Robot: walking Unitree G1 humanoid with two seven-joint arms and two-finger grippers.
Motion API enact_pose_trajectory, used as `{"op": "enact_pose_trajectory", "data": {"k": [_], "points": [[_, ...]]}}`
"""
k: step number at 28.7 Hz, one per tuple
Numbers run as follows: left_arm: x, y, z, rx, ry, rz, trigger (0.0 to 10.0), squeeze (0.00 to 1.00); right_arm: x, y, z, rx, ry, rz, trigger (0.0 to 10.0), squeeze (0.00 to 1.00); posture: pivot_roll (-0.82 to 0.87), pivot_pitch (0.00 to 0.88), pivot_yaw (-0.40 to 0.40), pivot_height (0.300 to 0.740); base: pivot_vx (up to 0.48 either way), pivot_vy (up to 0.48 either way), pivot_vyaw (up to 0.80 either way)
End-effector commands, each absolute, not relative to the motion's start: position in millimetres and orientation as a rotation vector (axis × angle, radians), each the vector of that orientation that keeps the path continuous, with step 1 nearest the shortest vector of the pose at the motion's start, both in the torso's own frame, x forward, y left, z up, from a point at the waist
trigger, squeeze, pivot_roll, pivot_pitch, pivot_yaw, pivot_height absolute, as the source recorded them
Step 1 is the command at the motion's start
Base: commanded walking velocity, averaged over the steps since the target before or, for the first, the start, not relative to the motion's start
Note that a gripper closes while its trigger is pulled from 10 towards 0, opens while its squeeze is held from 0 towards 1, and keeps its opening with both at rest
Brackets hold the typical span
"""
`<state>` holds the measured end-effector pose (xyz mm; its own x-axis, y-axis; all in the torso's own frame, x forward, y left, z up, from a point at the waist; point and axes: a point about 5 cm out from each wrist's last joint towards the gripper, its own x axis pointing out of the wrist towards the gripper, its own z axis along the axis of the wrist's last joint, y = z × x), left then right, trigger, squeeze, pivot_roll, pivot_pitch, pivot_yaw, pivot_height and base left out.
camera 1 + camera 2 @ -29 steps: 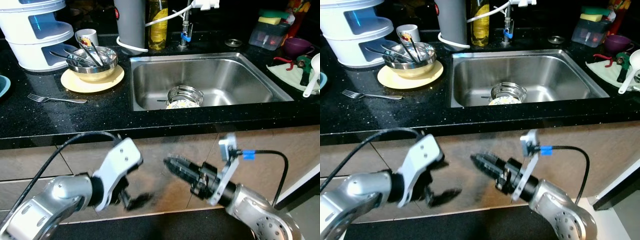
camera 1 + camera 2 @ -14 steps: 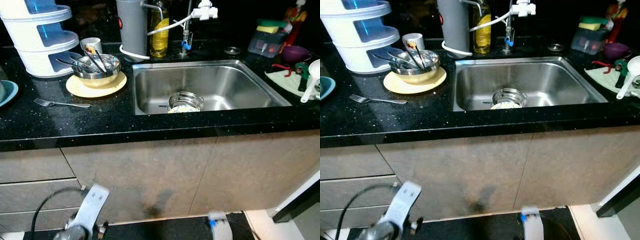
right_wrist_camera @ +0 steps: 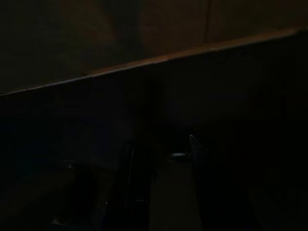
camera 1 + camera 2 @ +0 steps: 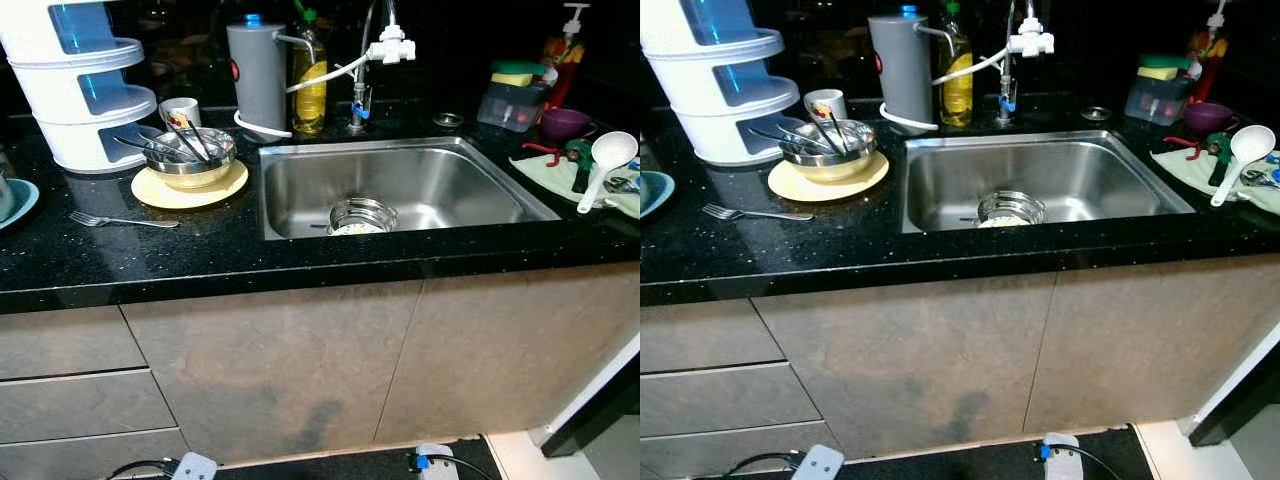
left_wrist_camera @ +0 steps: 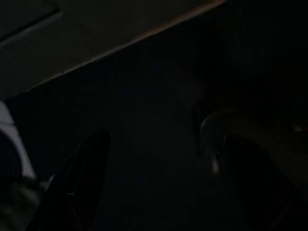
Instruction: Kitchen organization
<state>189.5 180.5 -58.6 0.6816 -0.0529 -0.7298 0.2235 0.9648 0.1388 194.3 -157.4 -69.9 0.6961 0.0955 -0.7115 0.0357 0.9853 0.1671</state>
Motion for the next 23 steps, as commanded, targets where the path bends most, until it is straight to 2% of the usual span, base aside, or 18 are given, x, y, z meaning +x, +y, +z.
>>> {"op": "enact_pose_trajectory", "data": {"k": [1, 14, 18, 23], "points": [[194, 183, -56, 0.191, 0.777, -0.124, 10.0, 0.00, 190, -155, -73, 0.158, 0.814, 0.054, 10.0, 0.00, -0.02, 0.085, -0.016, 0.740, 0.000, 0.000, 0.80], [198, 185, -58, 0.201, 0.738, -0.119, 10.0, 0.00, 187, -153, -77, 0.161, 0.809, 0.049, 10.0, 0.00, -0.03, 0.104, -0.003, 0.740, 0.000, 0.000, 0.80], [207, 184, -54, 0.209, 0.709, -0.117, 10.0, 0.00, 190, -161, -76, 0.183, 0.795, -0.003, 10.0, 0.00, -0.04, 0.115, 0.008, 0.740, 0.000, 0.000, 0.80], [213, 185, -52, 0.242, 0.715, -0.118, 10.0, 0.00, 186, -170, -78, 0.191, 0.805, -0.056, 10.0, 0.00, -0.04, 0.132, 0.014, 0.740, 0.000, 0.000, 0.00]]}}
